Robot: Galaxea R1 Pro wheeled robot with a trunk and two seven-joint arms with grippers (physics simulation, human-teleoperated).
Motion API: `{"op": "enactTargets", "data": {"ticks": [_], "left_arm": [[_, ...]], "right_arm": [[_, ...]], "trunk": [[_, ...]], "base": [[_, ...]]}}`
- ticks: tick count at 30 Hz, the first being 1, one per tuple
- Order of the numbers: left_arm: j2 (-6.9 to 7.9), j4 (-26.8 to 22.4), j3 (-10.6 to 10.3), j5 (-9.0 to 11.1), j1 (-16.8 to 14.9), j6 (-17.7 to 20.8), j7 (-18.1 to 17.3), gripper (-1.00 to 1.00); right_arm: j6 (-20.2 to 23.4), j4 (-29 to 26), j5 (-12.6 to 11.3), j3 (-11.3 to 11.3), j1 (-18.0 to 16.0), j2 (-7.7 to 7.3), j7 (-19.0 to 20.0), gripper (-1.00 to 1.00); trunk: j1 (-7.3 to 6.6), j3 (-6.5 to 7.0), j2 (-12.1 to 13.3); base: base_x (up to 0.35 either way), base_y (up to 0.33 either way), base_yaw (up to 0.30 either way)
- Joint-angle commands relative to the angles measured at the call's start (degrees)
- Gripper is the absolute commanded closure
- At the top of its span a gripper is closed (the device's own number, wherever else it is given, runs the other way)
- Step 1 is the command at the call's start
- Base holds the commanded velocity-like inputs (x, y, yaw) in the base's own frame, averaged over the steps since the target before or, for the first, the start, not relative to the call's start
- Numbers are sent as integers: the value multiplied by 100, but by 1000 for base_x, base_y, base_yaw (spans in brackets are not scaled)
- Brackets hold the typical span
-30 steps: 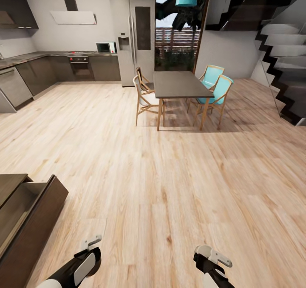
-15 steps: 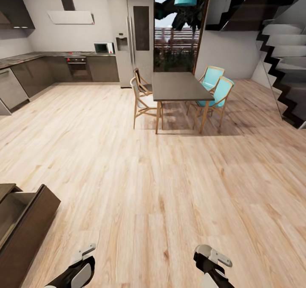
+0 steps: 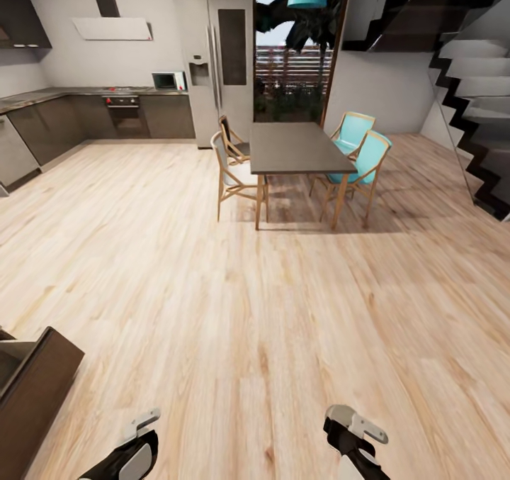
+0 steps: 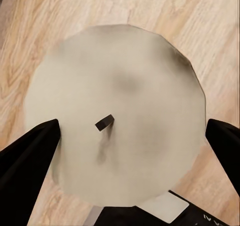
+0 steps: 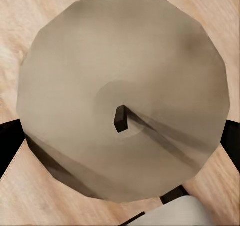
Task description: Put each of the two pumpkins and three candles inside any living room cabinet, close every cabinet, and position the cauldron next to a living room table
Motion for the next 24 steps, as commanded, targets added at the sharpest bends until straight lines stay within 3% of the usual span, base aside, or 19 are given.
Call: {"op": "enactTargets", "data": {"ticks": [1, 20, 24], "left_arm": [[5, -14, -50, 23, -2, 21, 43, 100], [-6, -10, -56, 29, -2, 15, 46, 100], [-62, -10, -61, 24, -2, 8, 45, 100]], "right_arm": [[-42, -1, -56, 45, -5, -4, -28, 100], [-44, -1, -56, 45, -4, -4, -30, 100], [-44, -1, -56, 45, -6, -4, -28, 100]], "trunk": [[4, -7, -6], [4, -7, -6], [4, -7, -6]], "base": [[301, -122, 0], [323, -27, 0], [332, 0, 0]]}}
